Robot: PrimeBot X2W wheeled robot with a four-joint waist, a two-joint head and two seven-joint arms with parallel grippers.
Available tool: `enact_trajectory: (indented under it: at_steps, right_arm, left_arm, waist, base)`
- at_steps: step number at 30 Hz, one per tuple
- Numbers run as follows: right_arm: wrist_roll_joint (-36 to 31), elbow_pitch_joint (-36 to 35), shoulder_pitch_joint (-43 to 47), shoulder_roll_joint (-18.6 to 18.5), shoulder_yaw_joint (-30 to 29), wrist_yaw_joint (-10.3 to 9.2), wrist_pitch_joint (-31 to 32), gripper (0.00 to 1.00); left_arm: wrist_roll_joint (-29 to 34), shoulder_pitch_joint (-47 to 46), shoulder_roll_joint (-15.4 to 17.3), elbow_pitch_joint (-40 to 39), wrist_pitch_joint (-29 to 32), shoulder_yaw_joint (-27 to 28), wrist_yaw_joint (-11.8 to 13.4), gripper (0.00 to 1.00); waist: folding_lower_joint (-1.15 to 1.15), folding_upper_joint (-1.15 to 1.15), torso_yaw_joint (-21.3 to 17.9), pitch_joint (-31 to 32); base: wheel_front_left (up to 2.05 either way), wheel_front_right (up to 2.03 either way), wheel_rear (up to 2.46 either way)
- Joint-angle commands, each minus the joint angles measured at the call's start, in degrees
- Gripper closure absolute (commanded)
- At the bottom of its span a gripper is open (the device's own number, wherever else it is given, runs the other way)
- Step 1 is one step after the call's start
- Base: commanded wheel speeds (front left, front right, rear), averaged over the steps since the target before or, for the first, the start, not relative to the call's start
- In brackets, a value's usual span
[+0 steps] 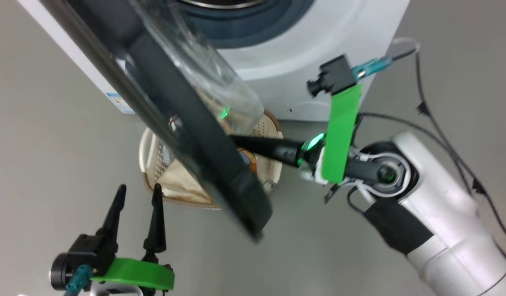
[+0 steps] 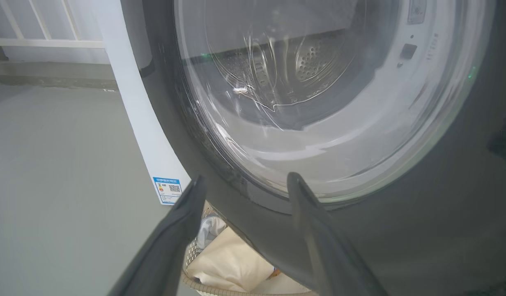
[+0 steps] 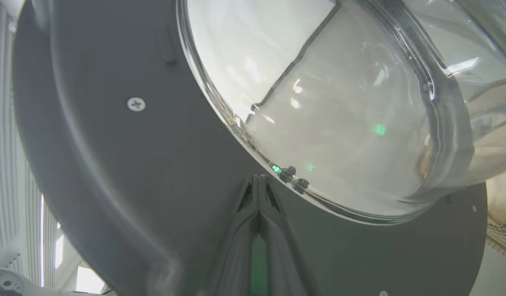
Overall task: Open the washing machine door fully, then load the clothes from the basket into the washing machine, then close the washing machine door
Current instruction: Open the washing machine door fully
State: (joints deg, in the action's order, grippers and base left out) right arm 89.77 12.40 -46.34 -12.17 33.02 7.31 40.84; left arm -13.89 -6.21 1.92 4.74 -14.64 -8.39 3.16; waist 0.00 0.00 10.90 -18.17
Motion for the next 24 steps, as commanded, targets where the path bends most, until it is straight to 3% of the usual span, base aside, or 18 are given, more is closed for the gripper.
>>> enact_trajectory:
  at_steps: [1, 24]
  right_arm:
    - [0.6, -2.2, 1.9, 2.4, 1.0, 0.18, -0.1, 1.0]
    - [1.1, -0.8, 10.3, 8.1, 6.3, 0.18, -3.6, 1.0]
  left_arm:
    - [-0.5, 0.3, 1.0, -0.9, -0.4, 1.6, -0.2, 0.0]
    - [-1.0, 2.6, 1.0, 1.1, -0.4, 1.3, -0.4, 0.0]
  waist:
    - [0.0, 0.0, 1.7, 2.8]
    - [0.0, 0.0, 4.0, 10.6]
  base:
    - [0.0, 0.0, 0.0]
    - [0.0, 0.0, 0.0]
